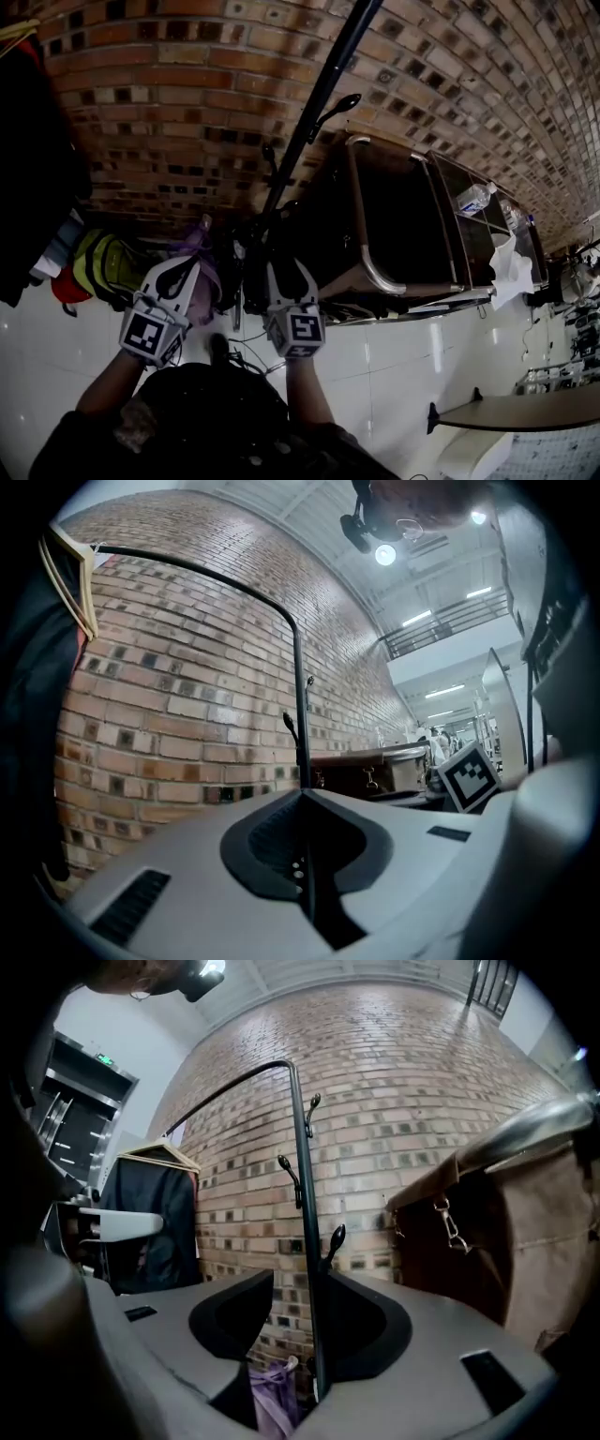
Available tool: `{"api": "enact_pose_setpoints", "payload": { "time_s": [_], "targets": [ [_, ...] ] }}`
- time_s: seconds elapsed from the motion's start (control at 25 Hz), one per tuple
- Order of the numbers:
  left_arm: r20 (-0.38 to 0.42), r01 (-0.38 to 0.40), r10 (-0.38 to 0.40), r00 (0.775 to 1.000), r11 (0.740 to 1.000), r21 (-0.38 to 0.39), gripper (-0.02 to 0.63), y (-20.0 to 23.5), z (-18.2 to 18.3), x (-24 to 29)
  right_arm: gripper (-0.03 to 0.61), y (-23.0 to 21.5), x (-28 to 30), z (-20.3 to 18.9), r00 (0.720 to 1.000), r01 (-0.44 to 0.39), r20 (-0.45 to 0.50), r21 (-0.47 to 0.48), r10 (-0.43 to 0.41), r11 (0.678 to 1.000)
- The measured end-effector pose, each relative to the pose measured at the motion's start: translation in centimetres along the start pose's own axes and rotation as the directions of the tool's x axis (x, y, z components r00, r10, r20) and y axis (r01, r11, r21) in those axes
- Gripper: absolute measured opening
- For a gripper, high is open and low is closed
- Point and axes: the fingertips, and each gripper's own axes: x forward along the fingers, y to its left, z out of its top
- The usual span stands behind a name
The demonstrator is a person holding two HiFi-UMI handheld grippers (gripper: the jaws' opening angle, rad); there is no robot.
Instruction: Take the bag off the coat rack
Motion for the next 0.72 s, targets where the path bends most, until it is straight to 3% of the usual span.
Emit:
{"api": "enact_pose_setpoints", "payload": {
  "time_s": [0.24,0.72],
  "targets": [
    [-0.037,-0.030,0.029,0.999,0.999,-0.012,0.040,0.9,-1.8,5.0,0.185,-2.5,5.5,-3.6,0.993,-0.050,-0.109,-0.014,0.048,0.999],
    [-0.080,-0.085,0.082,0.993,0.996,-0.033,0.040,3.5,-4.0,11.4,0.176,-4.6,12.9,-7.5,0.968,-0.165,-0.199,-0.043,0.153,0.985]
  ]
}}
